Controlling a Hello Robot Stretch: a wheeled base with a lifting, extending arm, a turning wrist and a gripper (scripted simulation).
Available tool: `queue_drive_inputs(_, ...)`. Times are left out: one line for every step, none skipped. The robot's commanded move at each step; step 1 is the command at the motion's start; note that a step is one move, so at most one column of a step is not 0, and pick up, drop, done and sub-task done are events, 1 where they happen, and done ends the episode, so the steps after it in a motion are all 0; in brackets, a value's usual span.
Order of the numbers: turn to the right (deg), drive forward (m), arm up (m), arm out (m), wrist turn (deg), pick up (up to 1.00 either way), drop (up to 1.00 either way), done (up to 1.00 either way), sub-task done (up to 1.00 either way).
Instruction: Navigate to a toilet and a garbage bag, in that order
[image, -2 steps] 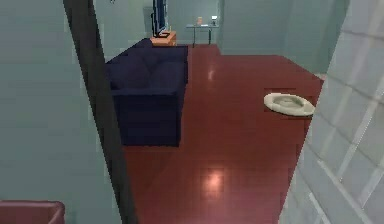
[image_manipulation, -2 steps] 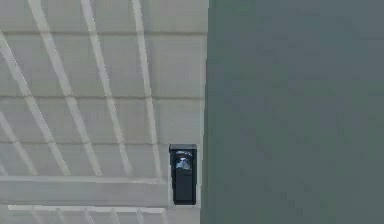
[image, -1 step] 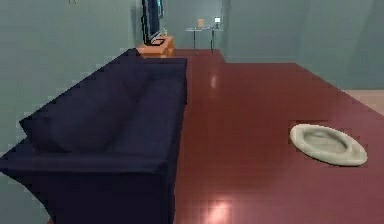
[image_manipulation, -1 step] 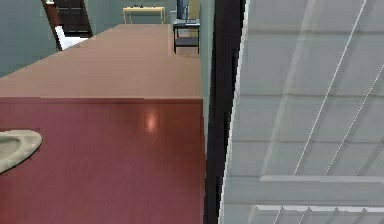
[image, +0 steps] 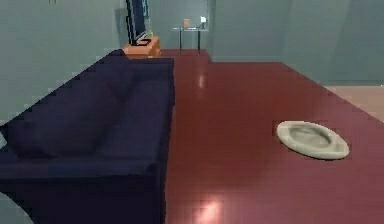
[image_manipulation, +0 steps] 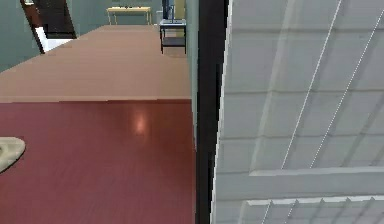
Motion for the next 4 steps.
queue_drive_inputs(0.0, 0.05, 0.00, 0.00, 0.0, 0.00, 0.00, 0.00, 0.00)
queue_drive_inputs(36.0, 0.00, 0.00, 0.00, 0.0, 0.00, 0.00, 0.00, 0.00)
queue_drive_inputs(0.0, 0.45, 0.00, 0.00, 0.0, 0.00, 0.00, 0.00, 0.00)
queue_drive_inputs(21.0, 0.00, 0.00, 0.00, 0.0, 0.00, 0.00, 0.00, 0.00)
